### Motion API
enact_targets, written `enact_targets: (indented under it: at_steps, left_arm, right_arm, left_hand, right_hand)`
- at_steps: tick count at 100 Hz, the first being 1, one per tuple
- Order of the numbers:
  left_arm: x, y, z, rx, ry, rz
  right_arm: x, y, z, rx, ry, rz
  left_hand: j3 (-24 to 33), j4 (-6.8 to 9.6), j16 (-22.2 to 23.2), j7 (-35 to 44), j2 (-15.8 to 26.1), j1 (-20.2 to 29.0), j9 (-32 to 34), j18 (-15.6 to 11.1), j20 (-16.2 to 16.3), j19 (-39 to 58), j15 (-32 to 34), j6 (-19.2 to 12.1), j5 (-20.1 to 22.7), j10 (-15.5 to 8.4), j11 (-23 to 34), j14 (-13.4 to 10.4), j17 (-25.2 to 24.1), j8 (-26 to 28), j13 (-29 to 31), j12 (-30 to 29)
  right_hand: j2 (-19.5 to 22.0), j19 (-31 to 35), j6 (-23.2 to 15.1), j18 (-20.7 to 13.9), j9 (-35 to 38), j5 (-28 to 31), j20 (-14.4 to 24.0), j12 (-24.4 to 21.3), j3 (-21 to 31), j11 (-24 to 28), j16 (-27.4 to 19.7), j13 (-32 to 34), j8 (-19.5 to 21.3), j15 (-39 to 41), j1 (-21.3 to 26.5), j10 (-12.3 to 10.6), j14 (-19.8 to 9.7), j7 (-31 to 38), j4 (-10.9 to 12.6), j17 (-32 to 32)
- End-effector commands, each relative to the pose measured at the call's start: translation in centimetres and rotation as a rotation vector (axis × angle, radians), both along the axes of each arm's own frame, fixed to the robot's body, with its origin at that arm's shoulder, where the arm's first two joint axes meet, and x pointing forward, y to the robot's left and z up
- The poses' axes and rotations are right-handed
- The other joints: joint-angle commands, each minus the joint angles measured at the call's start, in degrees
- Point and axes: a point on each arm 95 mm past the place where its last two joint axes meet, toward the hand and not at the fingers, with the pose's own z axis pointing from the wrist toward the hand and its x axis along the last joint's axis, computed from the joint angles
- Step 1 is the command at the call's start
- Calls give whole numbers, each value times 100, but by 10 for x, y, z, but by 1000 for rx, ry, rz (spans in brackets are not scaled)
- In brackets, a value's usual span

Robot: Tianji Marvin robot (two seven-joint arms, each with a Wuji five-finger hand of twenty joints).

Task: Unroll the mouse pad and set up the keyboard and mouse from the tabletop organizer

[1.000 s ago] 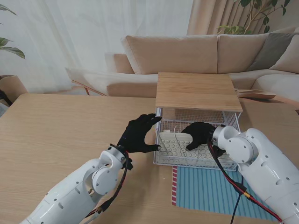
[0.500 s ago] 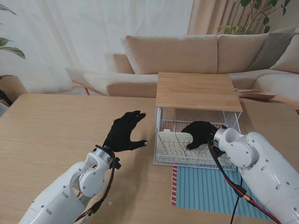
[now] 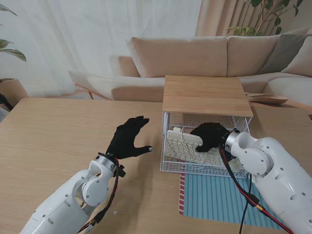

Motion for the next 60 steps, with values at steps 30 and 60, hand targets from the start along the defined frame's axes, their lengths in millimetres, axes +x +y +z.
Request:
enact_targets:
  at_steps: [30, 60]
  left_arm:
    - [-2, 1, 4, -14, -5, 3]
    - [-6, 13, 9, -19, -25, 9]
  right_arm:
    - [0, 8, 26, -11, -70, 58]
    - [1, 8, 50, -22, -89, 85]
  left_hand:
    - [-140, 167, -13, 76, 122, -71, 14, -36, -133, 135, 40, 90, -165, 82, 61, -47, -64, 19, -99, -56]
    - [-138, 169, -15, 103, 119, -70, 15, -37, -129, 132, 40, 124, -163, 88, 64, -46, -63, 33, -98, -64]
  right_hand:
    - [319, 100, -573, -225, 89, 263, 141, 106, 1206, 164, 353, 598, 187, 908, 864, 533, -348, 318, 246, -8]
    - [330, 79, -543, -226, 89, 260, 173, 107, 1194, 164, 373, 613, 198, 894, 875, 533, -362, 309, 236, -4]
